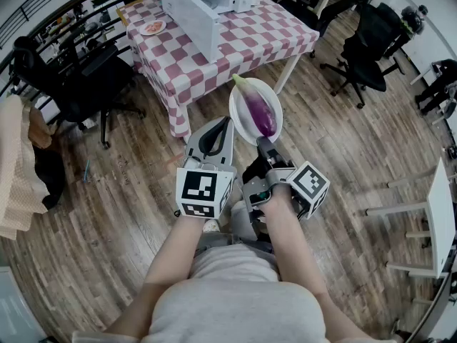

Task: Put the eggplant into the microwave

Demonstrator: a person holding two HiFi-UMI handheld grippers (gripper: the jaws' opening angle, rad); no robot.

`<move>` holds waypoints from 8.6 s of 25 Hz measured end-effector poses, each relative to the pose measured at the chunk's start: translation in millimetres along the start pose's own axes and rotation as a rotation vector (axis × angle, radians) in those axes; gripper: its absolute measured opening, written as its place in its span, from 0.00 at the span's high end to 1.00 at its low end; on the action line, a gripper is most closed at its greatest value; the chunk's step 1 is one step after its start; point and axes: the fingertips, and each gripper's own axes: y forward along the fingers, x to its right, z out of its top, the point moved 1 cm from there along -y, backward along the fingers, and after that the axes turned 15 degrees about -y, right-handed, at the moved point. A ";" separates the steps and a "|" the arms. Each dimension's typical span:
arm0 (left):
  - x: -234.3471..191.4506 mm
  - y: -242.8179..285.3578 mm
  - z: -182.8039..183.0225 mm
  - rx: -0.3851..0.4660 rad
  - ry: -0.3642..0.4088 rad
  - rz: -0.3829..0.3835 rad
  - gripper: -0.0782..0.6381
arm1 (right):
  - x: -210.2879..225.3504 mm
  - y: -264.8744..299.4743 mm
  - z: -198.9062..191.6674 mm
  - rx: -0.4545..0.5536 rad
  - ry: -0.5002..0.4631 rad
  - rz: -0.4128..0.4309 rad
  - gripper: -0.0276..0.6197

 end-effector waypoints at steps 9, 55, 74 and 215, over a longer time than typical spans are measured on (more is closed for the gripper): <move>11.4 47.5 -6.7 -0.013 0.015 -0.018 0.88 | 12.2 20.9 38.6 0.009 -0.010 -0.001 0.89; 9.6 325.9 -32.9 -0.023 -0.002 0.177 0.88 | 70.1 210.2 250.2 -0.201 0.047 0.063 0.90; -46.2 400.6 -33.0 -0.012 -0.028 0.223 0.88 | 76.1 300.4 268.7 -0.250 0.046 0.070 0.90; -427.7 619.2 -21.5 0.098 -0.107 0.620 0.88 | 112.3 890.1 153.6 -0.767 -0.185 0.002 0.62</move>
